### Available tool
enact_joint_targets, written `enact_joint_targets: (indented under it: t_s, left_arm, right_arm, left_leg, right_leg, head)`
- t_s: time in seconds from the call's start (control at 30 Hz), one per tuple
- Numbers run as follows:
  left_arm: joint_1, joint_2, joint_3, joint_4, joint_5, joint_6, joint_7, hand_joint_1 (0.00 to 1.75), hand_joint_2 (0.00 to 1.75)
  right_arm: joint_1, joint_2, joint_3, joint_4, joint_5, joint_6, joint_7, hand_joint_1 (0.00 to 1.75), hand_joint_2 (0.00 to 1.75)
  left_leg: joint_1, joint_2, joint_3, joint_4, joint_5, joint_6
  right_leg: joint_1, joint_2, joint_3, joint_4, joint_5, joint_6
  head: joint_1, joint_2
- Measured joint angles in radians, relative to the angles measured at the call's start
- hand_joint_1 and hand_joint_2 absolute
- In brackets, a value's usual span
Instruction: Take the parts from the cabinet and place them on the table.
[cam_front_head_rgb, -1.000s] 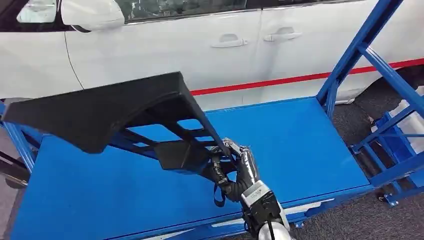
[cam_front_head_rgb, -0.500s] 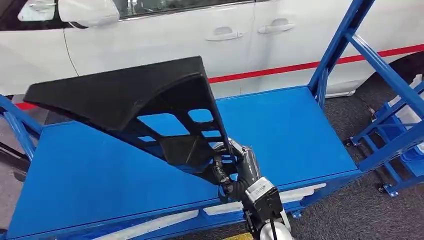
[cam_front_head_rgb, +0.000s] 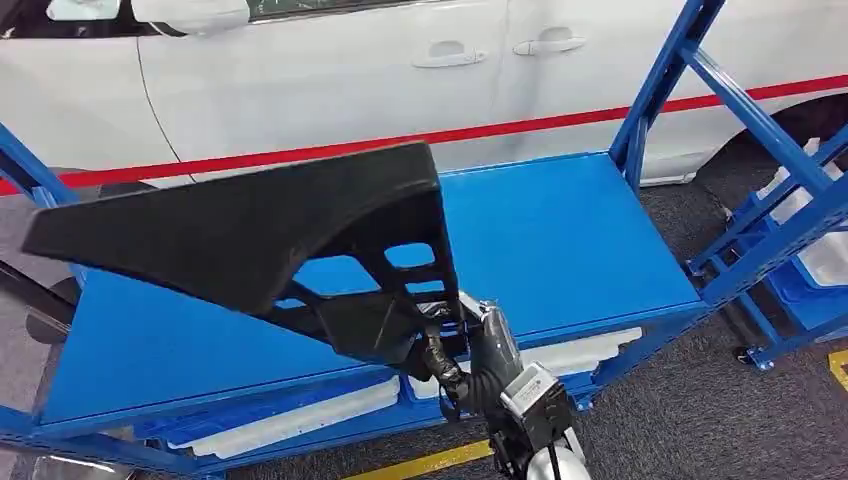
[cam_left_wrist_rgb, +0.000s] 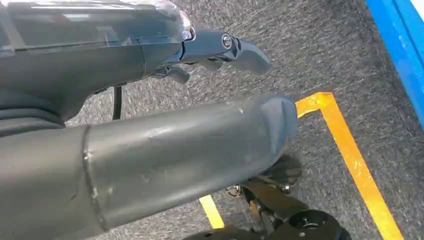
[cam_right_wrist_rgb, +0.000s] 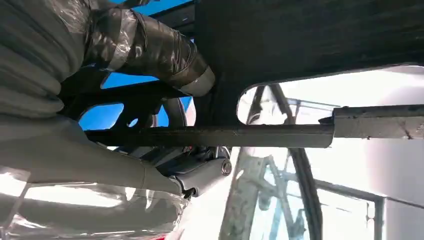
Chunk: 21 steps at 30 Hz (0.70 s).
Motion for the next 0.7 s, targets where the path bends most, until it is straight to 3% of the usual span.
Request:
enact_joint_targets:
  t_s: [0.03, 0.07, 0.13, 0.17, 0.2, 0.23, 0.27, 0.3, 0.33, 0.37, 0.4, 0.43, 0.5, 0.53, 0.57, 0.6, 0.67, 0.7]
  left_arm:
    - [0.000, -0.001, 0.000, -0.002, 0.000, 0.000, 0.000, 0.00, 0.00]
    - [0.000, -0.002, 0.002, -0.004, 0.000, 0.000, 0.000, 0.00, 0.00]
    - [0.000, -0.002, 0.004, -0.005, -0.001, 0.000, -0.002, 0.00, 0.00]
    - [0.001, -0.002, 0.004, -0.008, -0.004, 0.000, -0.003, 0.00, 0.00]
    - [0.003, -0.002, 0.006, -0.011, -0.006, 0.000, -0.003, 0.00, 0.00]
    - [0.004, -0.002, 0.008, -0.011, -0.006, 0.000, -0.003, 0.00, 0.00]
    - [0.005, -0.003, 0.010, -0.011, -0.006, 0.000, -0.004, 0.00, 0.00]
    - [0.005, -0.005, 0.012, -0.011, -0.006, 0.000, -0.004, 0.00, 0.00]
    - [0.005, -0.006, 0.013, -0.011, -0.007, -0.001, -0.004, 0.00, 0.00]
    - [0.005, -0.007, 0.014, -0.012, -0.007, -0.001, -0.005, 0.00, 0.00]
    - [0.005, -0.008, 0.016, -0.015, -0.007, -0.001, -0.005, 0.00, 0.00]
    - [0.005, -0.009, 0.018, -0.019, -0.007, -0.001, -0.005, 0.00, 0.00]
    - [0.006, -0.011, 0.021, -0.023, -0.007, -0.001, -0.006, 0.00, 0.00]
    - [0.004, -0.012, 0.021, -0.028, -0.008, -0.002, -0.008, 0.00, 0.00]
    - [0.003, -0.014, 0.022, -0.038, -0.009, -0.005, -0.012, 0.00, 0.00]
    - [0.000, -0.018, 0.022, -0.039, -0.009, -0.005, -0.013, 0.00, 0.00]
    - [0.003, -0.021, 0.025, -0.044, -0.010, -0.006, -0.013, 0.00, 0.00]
    - [0.006, -0.024, 0.025, -0.045, -0.009, -0.007, -0.014, 0.00, 0.00]
  right_arm:
    - [-0.001, 0.000, 0.000, -0.005, 0.000, 0.001, -0.003, 1.75, 1.75]
    - [0.003, -0.001, 0.000, -0.010, 0.000, 0.002, -0.007, 1.75, 1.75]
    - [0.007, -0.004, 0.000, -0.016, 0.000, 0.002, -0.016, 1.75, 1.75]
    - [0.011, -0.006, 0.000, -0.021, 0.000, 0.011, -0.026, 1.75, 1.75]
    - [0.013, -0.007, 0.000, -0.024, 0.000, 0.018, -0.037, 1.75, 1.75]
    - [0.016, -0.008, 0.000, -0.028, 0.000, 0.021, -0.049, 1.75, 1.75]
    - [0.022, -0.008, 0.000, -0.031, 0.000, 0.026, -0.058, 1.75, 1.75]
    - [0.030, -0.009, -0.001, -0.037, 0.000, 0.030, -0.067, 1.75, 1.75]
    - [0.037, -0.011, -0.003, -0.041, 0.000, 0.031, -0.072, 1.75, 1.75]
    - [0.048, -0.013, -0.005, -0.045, 0.002, 0.031, -0.077, 1.75, 1.75]
    - [0.060, -0.015, -0.008, -0.049, 0.004, 0.031, -0.087, 1.75, 1.75]
    - [0.070, -0.017, -0.010, -0.054, 0.005, 0.031, -0.095, 1.75, 1.75]
    - [0.087, -0.020, -0.015, -0.064, 0.008, 0.034, -0.109, 1.75, 1.75]
    - [0.096, -0.021, -0.018, -0.071, 0.007, 0.037, -0.115, 1.75, 1.75]
    - [0.106, -0.022, -0.025, -0.081, 0.007, 0.044, -0.124, 1.75, 1.75]
    - [0.113, -0.023, -0.030, -0.086, 0.005, 0.050, -0.127, 1.75, 1.75]
    - [0.122, -0.023, -0.037, -0.090, 0.002, 0.053, -0.131, 1.75, 1.75]
    - [0.128, -0.023, -0.040, -0.094, 0.002, 0.053, -0.133, 1.75, 1.75]
  left_leg:
    - [-0.003, -0.001, -0.009, 0.008, 0.003, -0.006]
    - [-0.004, -0.002, -0.010, 0.009, 0.008, -0.012]
    - [-0.004, -0.002, -0.010, 0.006, 0.023, -0.026]
    - [-0.001, -0.003, -0.012, 0.003, 0.031, -0.034]
    - [0.002, -0.005, -0.020, 0.006, 0.030, -0.039]
    - [0.004, -0.005, -0.033, 0.027, -0.013, -0.043]
    - [0.004, -0.005, -0.048, 0.074, -0.075, -0.045]
    - [0.005, -0.005, -0.067, 0.147, -0.138, -0.049]
    - [0.005, -0.005, -0.082, 0.221, -0.185, -0.051]
    - [0.004, -0.005, -0.090, 0.285, -0.205, -0.050]
    - [0.004, -0.005, -0.081, 0.313, -0.189, -0.048]
    - [0.003, -0.005, -0.056, 0.302, -0.155, -0.043]
    - [-0.005, -0.005, 0.050, 0.173, -0.088, -0.026]
    - [-0.011, -0.006, 0.122, 0.075, -0.093, -0.011]
    - [-0.017, -0.004, 0.181, -0.017, -0.129, 0.000]
    - [-0.017, -0.004, 0.191, -0.051, -0.139, -0.007]
    - [-0.021, -0.004, 0.184, -0.049, -0.131, 0.000]
    - [-0.017, -0.004, 0.180, -0.059, -0.117, 0.004]
  right_leg:
    - [0.001, 0.002, 0.046, -0.080, -0.032, -0.003]
    - [0.011, 0.004, 0.050, -0.087, -0.027, -0.012]
    - [0.012, 0.005, 0.041, -0.089, -0.020, -0.023]
    - [0.016, 0.005, 0.036, -0.089, -0.013, -0.033]
    - [0.009, 0.001, 0.026, -0.097, 0.001, -0.046]
    - [0.009, -0.002, 0.013, -0.096, 0.013, -0.055]
    - [0.009, -0.002, -0.001, -0.096, 0.023, -0.062]
    - [0.011, -0.002, -0.015, -0.096, 0.034, -0.064]
    - [0.015, -0.003, -0.029, -0.094, 0.044, -0.065]
    - [0.018, -0.005, -0.045, -0.092, 0.054, -0.066]
    - [0.022, -0.006, -0.061, -0.089, 0.063, -0.066]
    - [0.025, -0.007, -0.075, -0.085, 0.071, -0.066]
    - [0.031, -0.006, -0.098, -0.080, 0.086, -0.066]
    - [0.031, -0.006, -0.103, -0.078, 0.095, -0.065]
    - [0.038, -0.006, -0.107, -0.076, 0.098, -0.061]
    - [0.035, -0.009, -0.108, -0.075, 0.105, -0.055]
    - [0.028, -0.010, -0.107, -0.081, 0.121, -0.043]
    - [0.033, -0.009, -0.109, -0.082, 0.128, -0.035]
  head:
    - [0.000, 0.000]
    - [-0.002, 0.000]
    - [-0.002, 0.000]
    - [-0.001, 0.000]
    - [-0.001, 0.000]
    - [-0.002, 0.000]
    - [-0.001, 0.000]
    - [-0.002, 0.000]
    - [-0.001, 0.000]
    - [-0.002, 0.000]
    - [-0.002, 0.000]
    - [-0.001, 0.000]
    - [-0.002, 0.000]
    - [-0.002, 0.000]
    - [-0.001, 0.000]
    - [-0.001, 0.000]
    - [-0.001, 0.000]
    - [-0.001, 0.000]
